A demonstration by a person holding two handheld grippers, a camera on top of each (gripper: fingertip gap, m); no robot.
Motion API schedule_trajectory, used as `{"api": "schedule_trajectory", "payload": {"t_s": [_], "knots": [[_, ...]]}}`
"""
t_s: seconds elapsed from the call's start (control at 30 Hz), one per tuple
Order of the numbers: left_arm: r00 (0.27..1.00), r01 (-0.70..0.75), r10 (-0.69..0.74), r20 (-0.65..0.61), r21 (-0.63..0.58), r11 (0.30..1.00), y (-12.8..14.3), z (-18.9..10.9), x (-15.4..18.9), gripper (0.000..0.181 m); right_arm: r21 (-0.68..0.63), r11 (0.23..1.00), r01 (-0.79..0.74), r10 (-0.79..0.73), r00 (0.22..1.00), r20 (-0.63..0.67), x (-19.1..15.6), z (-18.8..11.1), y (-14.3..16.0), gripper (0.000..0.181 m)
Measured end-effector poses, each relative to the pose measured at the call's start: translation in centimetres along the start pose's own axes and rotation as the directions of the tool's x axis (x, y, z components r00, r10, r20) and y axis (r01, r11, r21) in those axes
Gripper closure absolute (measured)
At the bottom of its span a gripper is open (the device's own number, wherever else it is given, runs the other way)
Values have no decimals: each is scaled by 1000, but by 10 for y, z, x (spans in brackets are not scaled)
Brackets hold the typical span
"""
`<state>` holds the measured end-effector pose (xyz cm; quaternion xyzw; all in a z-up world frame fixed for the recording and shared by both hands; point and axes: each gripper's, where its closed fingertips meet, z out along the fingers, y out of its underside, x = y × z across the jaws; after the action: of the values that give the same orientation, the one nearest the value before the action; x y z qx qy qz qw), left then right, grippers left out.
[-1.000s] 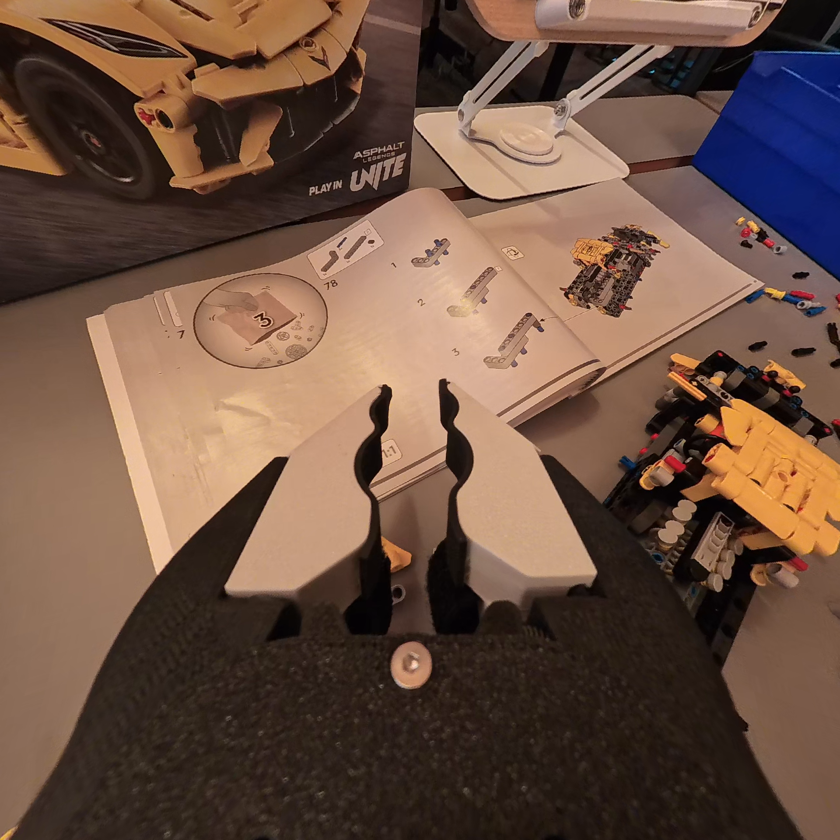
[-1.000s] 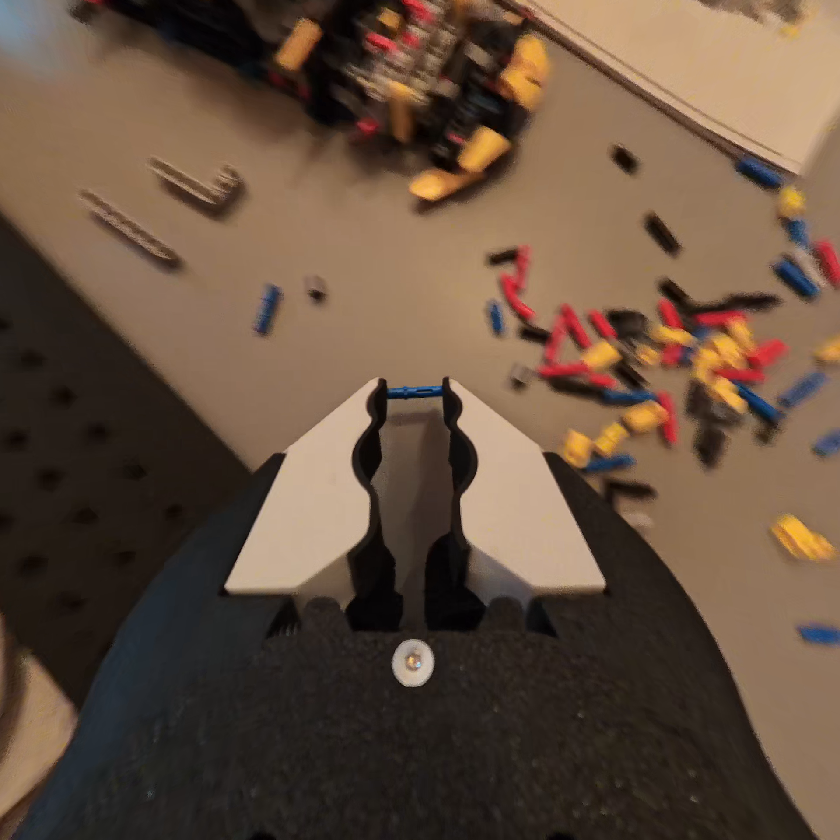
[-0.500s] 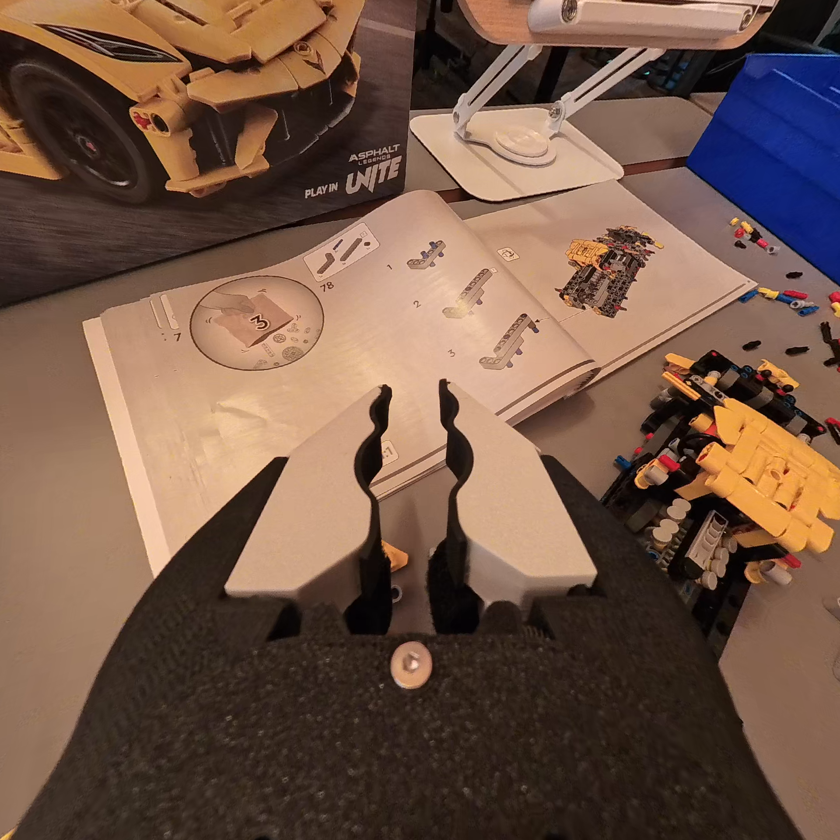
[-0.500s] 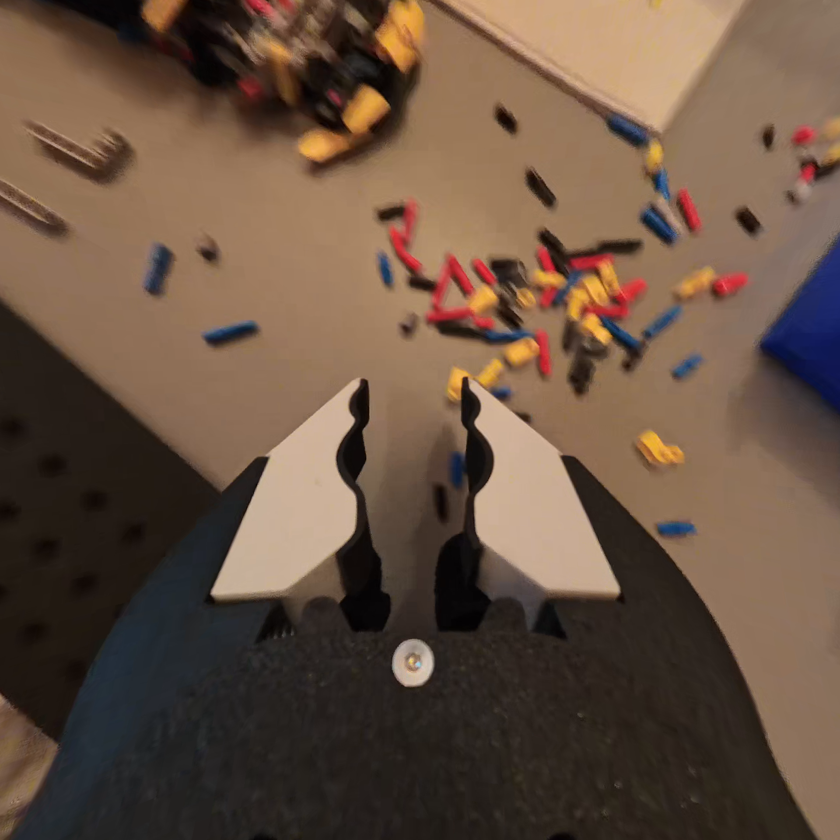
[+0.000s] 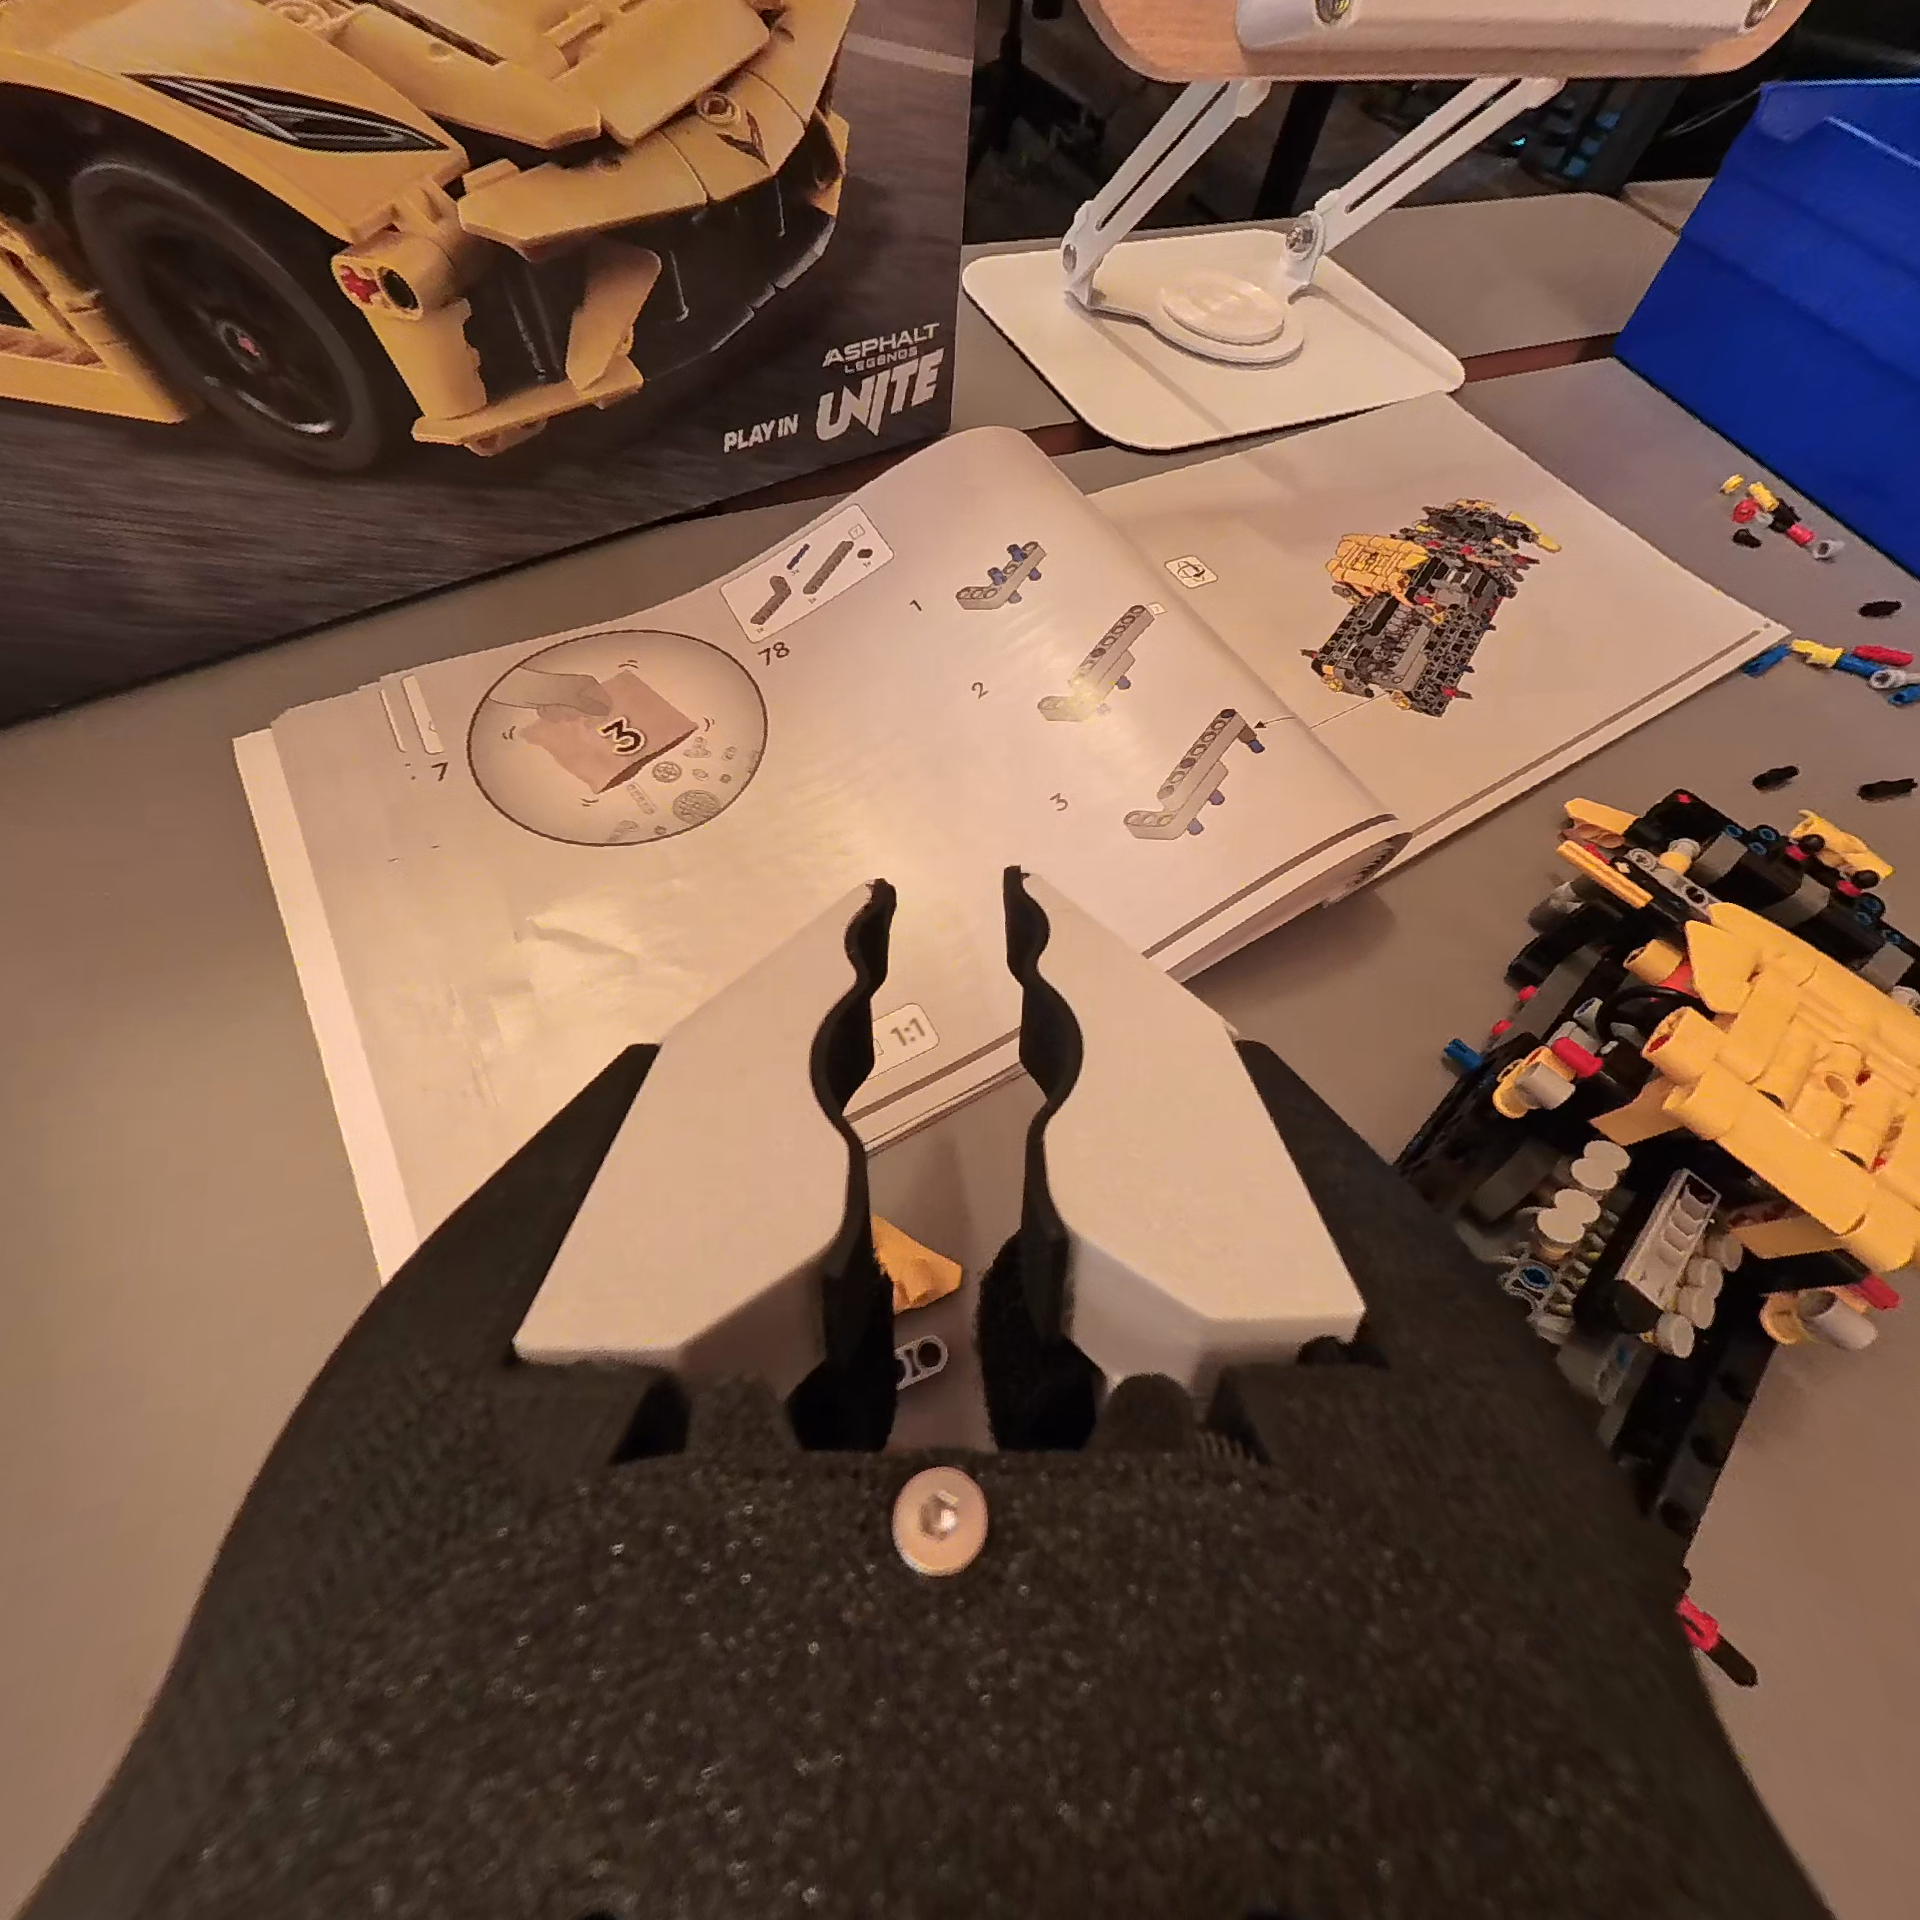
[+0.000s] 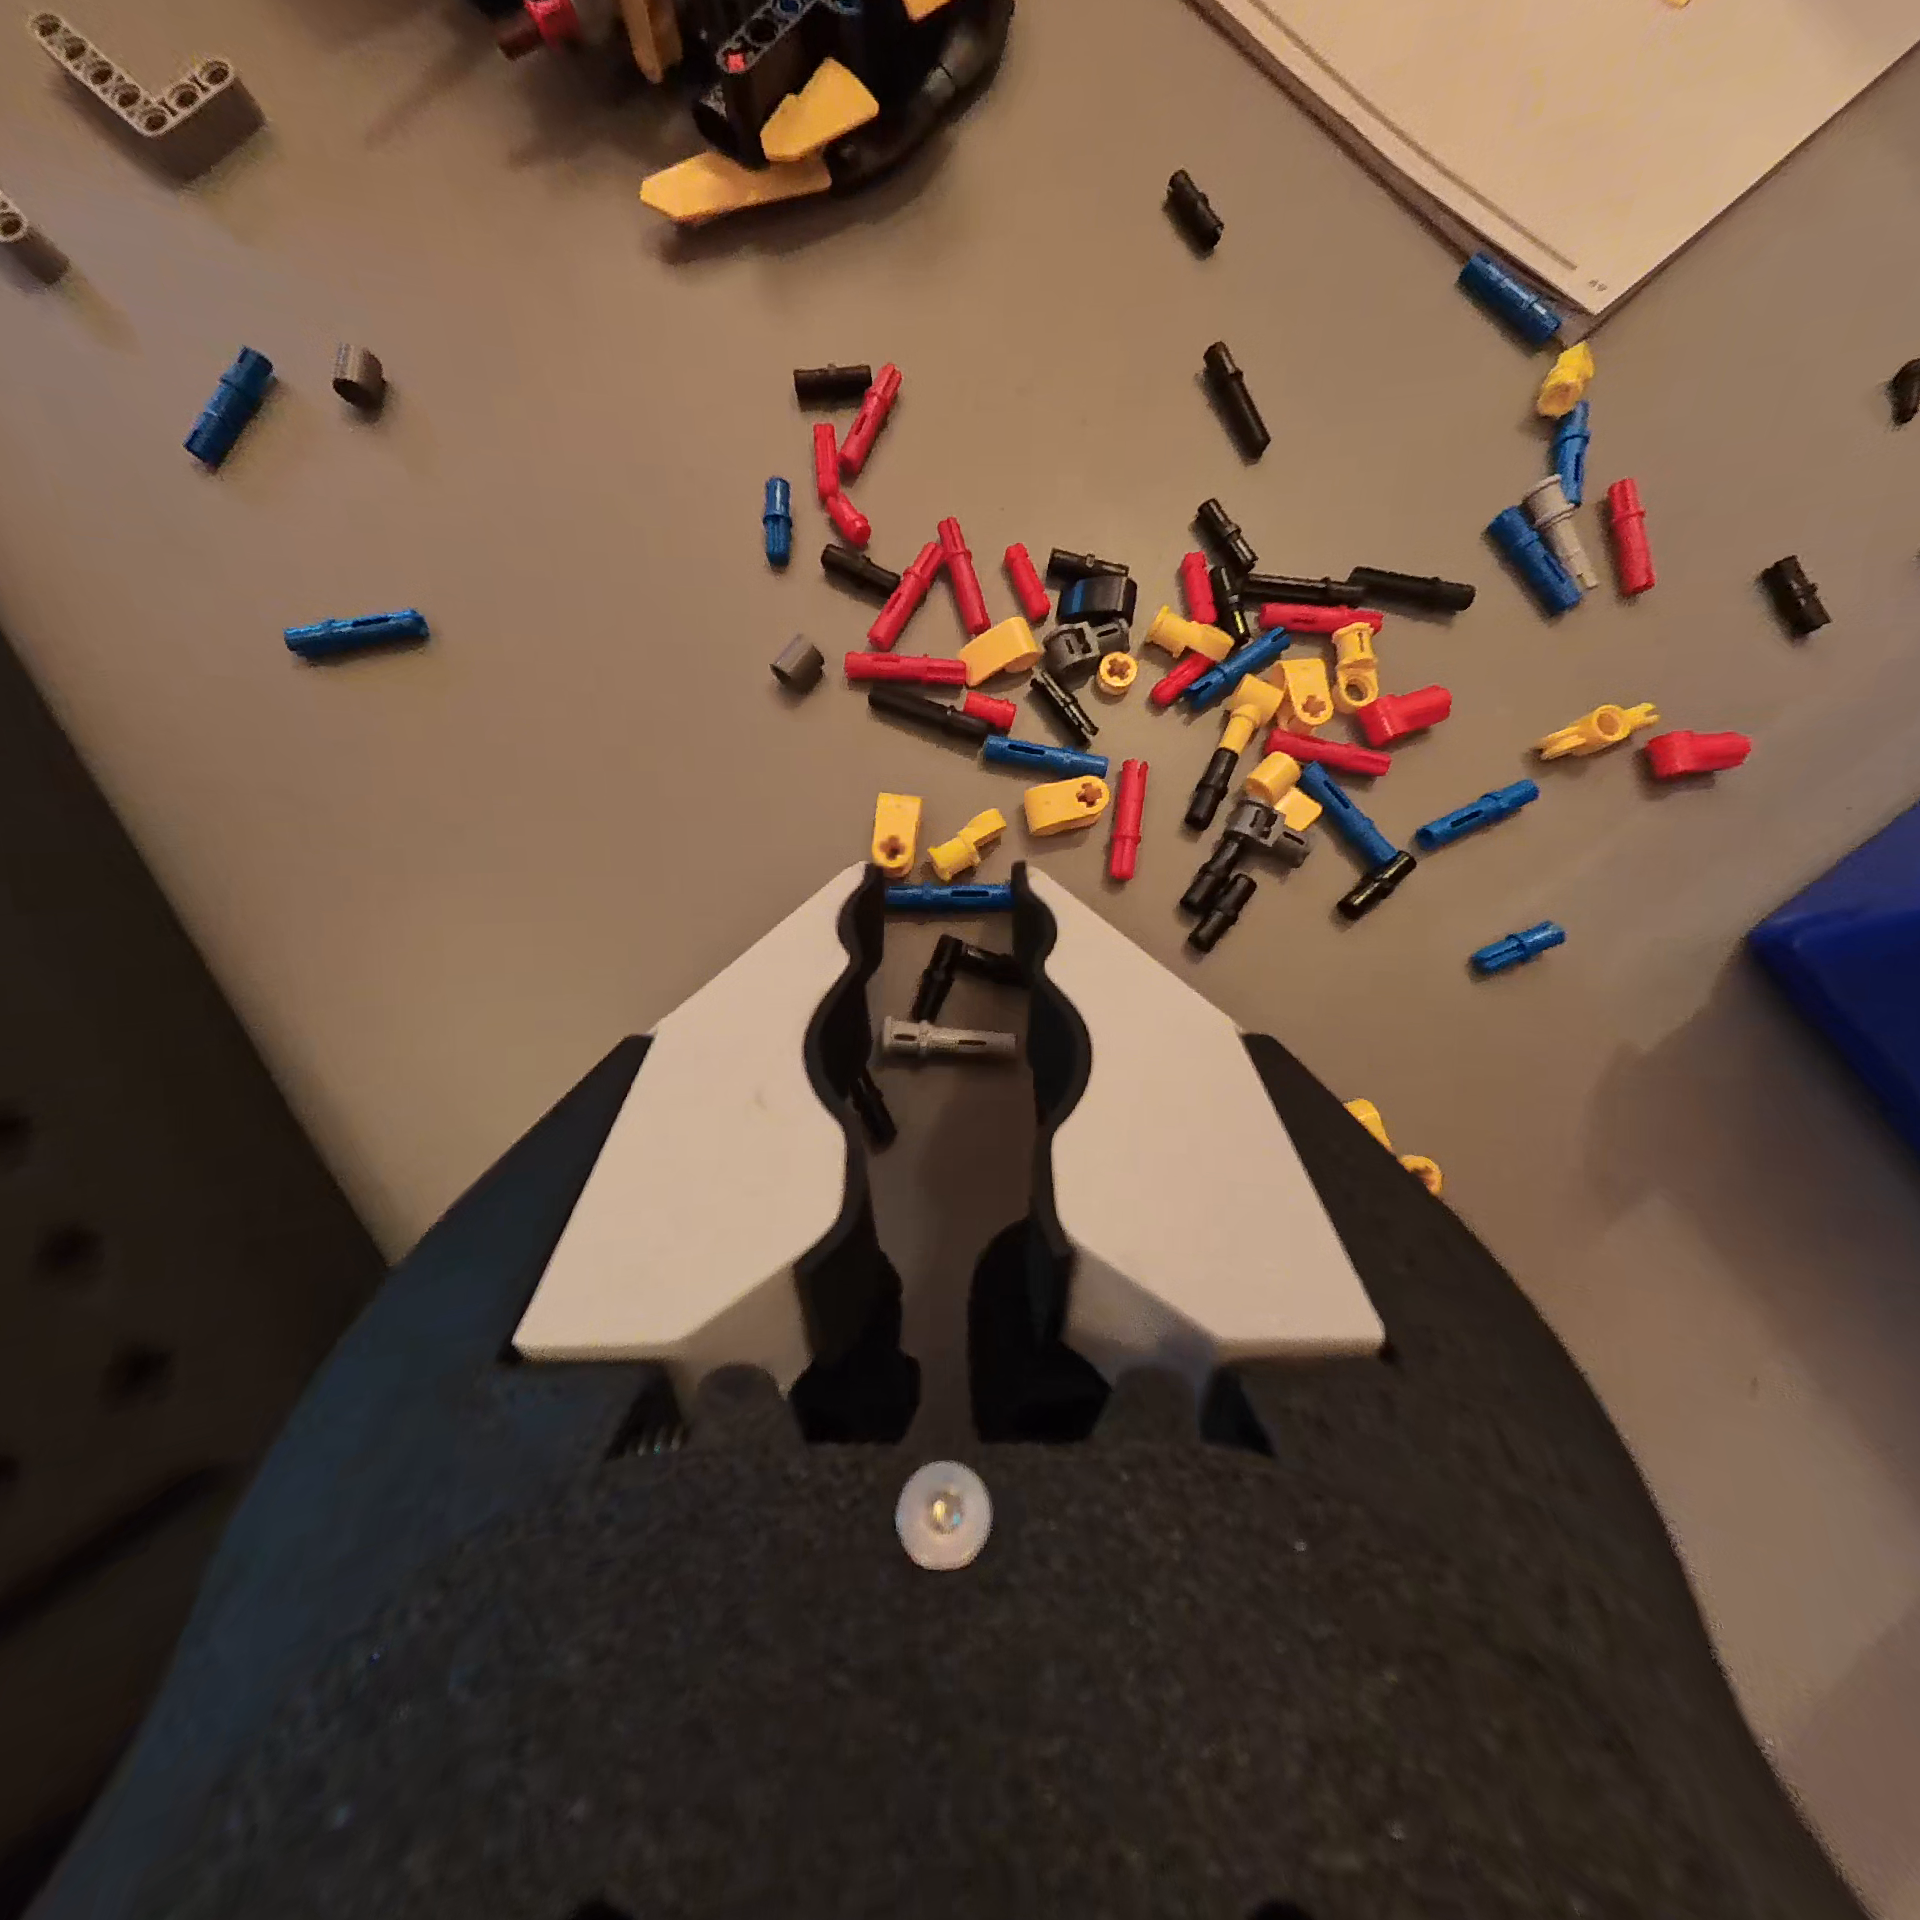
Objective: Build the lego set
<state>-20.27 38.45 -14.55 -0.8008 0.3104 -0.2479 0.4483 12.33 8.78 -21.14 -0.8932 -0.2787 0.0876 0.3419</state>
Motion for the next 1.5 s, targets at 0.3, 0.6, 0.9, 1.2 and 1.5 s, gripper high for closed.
{"api": "schedule_trajectory", "payload": {"t_s": [0.3,0.6,0.9,1.2,1.5], "knots": [[1000,2,-2,-1,4,1000,-1,-1,0,159,75,997,32,-23,992,-128,-14,-25,-49,159],[1000,-10,10,1,10,1000,-2,-1,2,160,7,1000,24,-25,997,72,-95,65,-81,158],[1000,-2,2,-9,19,1000,-5,-3,3,160,123,991,-59,66,996,-54,-44,54,-92,139],[1000,-6,6,4,14,1000,-3,-2,0,160,31,998,50,-44,986,-163,-24,78,-90,179],[1000,-6,6,-4,22,1000,-6,-4,3,160,-36,999,-25,13,955,-296,15,36,-41,181]]}}
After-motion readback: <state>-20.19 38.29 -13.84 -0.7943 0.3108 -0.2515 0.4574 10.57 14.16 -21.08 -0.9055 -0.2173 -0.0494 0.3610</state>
